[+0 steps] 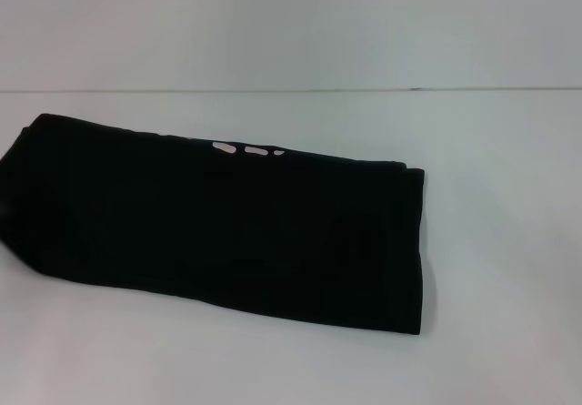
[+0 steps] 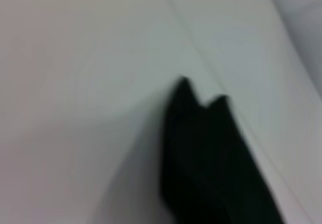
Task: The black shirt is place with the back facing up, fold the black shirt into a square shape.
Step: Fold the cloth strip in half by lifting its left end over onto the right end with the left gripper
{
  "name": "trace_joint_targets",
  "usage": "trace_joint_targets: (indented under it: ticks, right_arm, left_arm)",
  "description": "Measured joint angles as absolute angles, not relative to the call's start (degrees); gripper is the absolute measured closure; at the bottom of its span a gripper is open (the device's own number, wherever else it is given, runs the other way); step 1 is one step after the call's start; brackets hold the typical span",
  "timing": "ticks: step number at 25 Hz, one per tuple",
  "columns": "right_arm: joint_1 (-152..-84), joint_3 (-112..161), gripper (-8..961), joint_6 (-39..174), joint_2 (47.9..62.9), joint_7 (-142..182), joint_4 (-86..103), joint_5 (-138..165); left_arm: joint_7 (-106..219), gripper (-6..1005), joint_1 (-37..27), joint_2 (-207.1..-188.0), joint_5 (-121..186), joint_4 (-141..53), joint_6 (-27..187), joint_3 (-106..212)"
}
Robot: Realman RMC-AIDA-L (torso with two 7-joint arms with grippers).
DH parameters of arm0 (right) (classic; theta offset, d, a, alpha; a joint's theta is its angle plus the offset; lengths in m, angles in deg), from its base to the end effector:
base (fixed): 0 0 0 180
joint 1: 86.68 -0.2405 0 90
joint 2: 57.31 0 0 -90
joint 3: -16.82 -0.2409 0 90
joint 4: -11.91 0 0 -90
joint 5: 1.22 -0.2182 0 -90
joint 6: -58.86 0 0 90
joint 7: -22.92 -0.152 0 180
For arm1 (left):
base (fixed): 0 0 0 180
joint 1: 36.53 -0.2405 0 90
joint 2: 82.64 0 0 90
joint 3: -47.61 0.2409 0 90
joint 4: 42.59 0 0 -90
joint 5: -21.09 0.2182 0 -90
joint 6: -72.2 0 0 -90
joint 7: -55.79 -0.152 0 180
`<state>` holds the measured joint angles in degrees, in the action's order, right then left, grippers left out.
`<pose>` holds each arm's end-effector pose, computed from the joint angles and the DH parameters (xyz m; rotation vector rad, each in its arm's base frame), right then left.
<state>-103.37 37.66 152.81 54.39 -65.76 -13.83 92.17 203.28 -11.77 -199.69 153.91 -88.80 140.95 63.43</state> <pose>0.3435 0.2812 0.1021 -1.9348 1.0899 1.2535 -0.3874 0.3280 0.1001 -1.3391 -1.9818 -0.7673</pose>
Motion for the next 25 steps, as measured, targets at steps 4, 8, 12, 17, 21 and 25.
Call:
trace_joint_targets:
  ticks: [4,8,12,17,21,25]
  right_arm:
    - [-103.39,37.65,124,152.77,54.49,-65.76,-13.84,92.26]
    - [-103.51,37.68,125,152.76,54.67,-65.77,-13.82,92.35]
    - [-103.56,37.69,126,152.81,54.68,-65.76,-13.72,92.36]
    - [-103.55,37.69,126,152.71,54.68,-65.76,-13.65,92.39]
    - [-103.62,37.92,127,151.90,54.79,-65.75,-13.47,92.40]
    - [-103.74,38.12,128,151.08,54.81,-65.73,-13.38,92.74]
  left_arm:
    - [199.75,964,-7.87,-199.39,153.27,-91.03,146.44,65.31]
    - [199.01,963,-2.89,-199.81,152.74,-96.15,153.11,70.35]
    - [199.99,963,1.19,-202.49,152.68,-104.88,158.69,78.97]
    - [201.15,961,3.45,-206.12,152.61,-109.68,159.56,92.98]
    - [199.87,960,4.60,-206.97,150.29,-101.58,151.67,108.90]
    - [196.26,958,7.48,-206.88,147.68,-92.41,145.60,120.67]
